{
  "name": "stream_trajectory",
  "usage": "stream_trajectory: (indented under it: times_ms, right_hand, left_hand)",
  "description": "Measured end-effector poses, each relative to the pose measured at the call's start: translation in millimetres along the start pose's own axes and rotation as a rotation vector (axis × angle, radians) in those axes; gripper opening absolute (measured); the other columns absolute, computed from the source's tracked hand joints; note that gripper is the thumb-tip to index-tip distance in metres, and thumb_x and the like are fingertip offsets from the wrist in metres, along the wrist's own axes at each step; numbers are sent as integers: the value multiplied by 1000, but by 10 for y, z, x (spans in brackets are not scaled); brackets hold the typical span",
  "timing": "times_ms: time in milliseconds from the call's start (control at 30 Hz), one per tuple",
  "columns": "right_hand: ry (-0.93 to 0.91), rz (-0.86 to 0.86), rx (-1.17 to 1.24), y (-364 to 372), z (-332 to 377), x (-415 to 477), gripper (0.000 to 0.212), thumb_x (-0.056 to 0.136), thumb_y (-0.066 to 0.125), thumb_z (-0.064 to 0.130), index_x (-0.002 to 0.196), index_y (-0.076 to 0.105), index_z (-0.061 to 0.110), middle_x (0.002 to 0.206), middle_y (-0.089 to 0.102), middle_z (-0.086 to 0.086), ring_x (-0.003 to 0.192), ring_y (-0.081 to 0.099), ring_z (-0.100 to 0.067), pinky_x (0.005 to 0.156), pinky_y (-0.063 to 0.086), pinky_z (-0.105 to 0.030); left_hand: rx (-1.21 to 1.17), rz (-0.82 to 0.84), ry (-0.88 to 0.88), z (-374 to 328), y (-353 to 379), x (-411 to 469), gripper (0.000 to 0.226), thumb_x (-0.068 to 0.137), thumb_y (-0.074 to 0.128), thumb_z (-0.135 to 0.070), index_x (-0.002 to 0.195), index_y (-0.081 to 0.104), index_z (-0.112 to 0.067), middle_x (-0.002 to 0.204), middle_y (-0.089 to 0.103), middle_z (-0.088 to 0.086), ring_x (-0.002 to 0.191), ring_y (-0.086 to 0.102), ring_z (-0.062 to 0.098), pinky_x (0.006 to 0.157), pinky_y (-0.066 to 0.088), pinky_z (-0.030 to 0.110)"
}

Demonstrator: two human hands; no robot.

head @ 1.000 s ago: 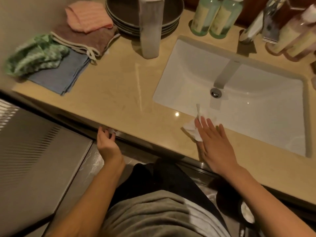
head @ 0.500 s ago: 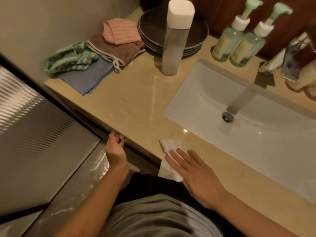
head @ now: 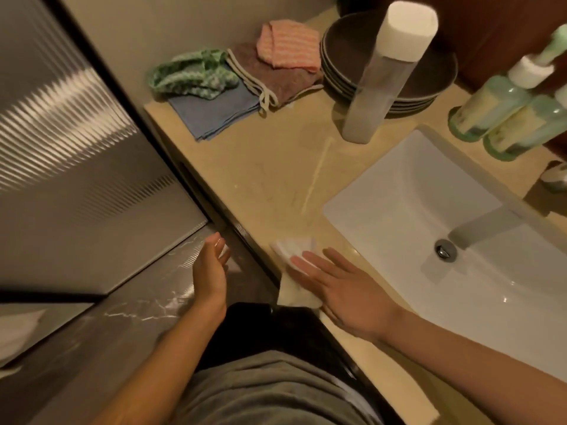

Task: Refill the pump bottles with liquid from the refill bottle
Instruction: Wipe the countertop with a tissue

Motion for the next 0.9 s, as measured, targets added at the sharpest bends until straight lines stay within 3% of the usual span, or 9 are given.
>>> stream_trajectory:
  times_ms: [100, 200, 233, 400, 500, 567, 700, 800, 900]
  right_hand:
    - [4, -47, 56, -153, 54, 606, 58, 90, 28, 33, 144, 36, 14, 149, 38, -4, 138, 33, -22, 116, 17, -42]
    - [74, -70, 80, -241, 118, 984, 52, 99, 22, 31, 150, 21, 19, 157, 20, 2, 145, 13, -17, 114, -10, -37]
    - [118, -85, 81, -232, 134, 1030, 50, 101, 23, 31, 150, 19, 21, 157, 18, 3, 145, 10, -15, 113, -12, -37]
    - [202, -106, 91, -104, 250, 659, 49, 98, 28, 36, 142, 40, 21, 147, 40, -3, 137, 35, -21, 111, 12, -47]
    - [224, -69, 153, -99, 196, 216, 51, 100, 20, 40, 141, 42, 19, 147, 40, -1, 137, 35, -21, 112, 14, -46]
    - [260, -48, 168, -115, 181, -44, 56, 100, 11, 38, 142, 41, 17, 148, 39, -1, 137, 35, -20, 114, 10, -45]
    - [518, -128, 319, -238, 128, -300, 60, 98, 5, 51, 149, 23, 25, 151, 31, 5, 142, 22, -11, 117, -6, -38]
    - [747, -265, 387, -371, 94, -221, 63, 95, 10, 58, 150, 16, 29, 153, 18, 11, 143, 5, 1, 117, -11, -31]
    - [893, -267, 339, -340, 102, 51, 64, 94, 8, 56, 150, 13, 27, 155, 15, 7, 144, 0, -1, 114, -15, -24]
  left_hand:
    - [-18, -48, -4, -25, -72, -45, 21, 97, 40, -36, 104, 58, -30, 120, 57, -3, 107, 57, 14, 101, 39, 34]
    - [-35, -84, 8, -27, -81, -88, 23, 98, 35, -37, 99, 58, -32, 115, 56, -6, 104, 56, 12, 95, 39, 30]
    - [-42, -98, 7, -14, -71, -80, 25, 99, 34, -37, 102, 58, -30, 115, 56, -6, 105, 56, 12, 96, 39, 30]
    - [-17, -74, -43, 89, -6, 4, 39, 99, 37, -37, 128, 54, -18, 128, 55, -1, 111, 56, 14, 103, 37, 32]
    - [-7, -30, -69, 108, 25, 65, 42, 100, 33, -35, 131, 51, -14, 133, 53, 4, 118, 53, 18, 110, 32, 40]
    - [-3, 2, -66, 68, 52, 132, 42, 101, 30, -34, 130, 52, -13, 130, 54, 2, 117, 53, 18, 108, 34, 36]
    - [-9, 81, -66, -66, 77, 406, 35, 101, 32, -33, 117, 58, -16, 117, 60, 0, 107, 57, 16, 95, 41, 29]
    - [50, 116, -68, -182, -35, 700, 35, 99, 36, -34, 117, 60, -17, 123, 61, 4, 114, 56, 20, 106, 37, 38]
    - [97, 153, -49, -349, -157, 936, 40, 101, 29, -34, 127, 54, -16, 133, 54, 5, 112, 54, 17, 108, 34, 40]
Point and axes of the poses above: each hand's wrist, its own x-axis towards the middle knuckle, its own y-axis out of the palm, z = x × y, the point moved 1 cm from there along x, towards the middle knuckle
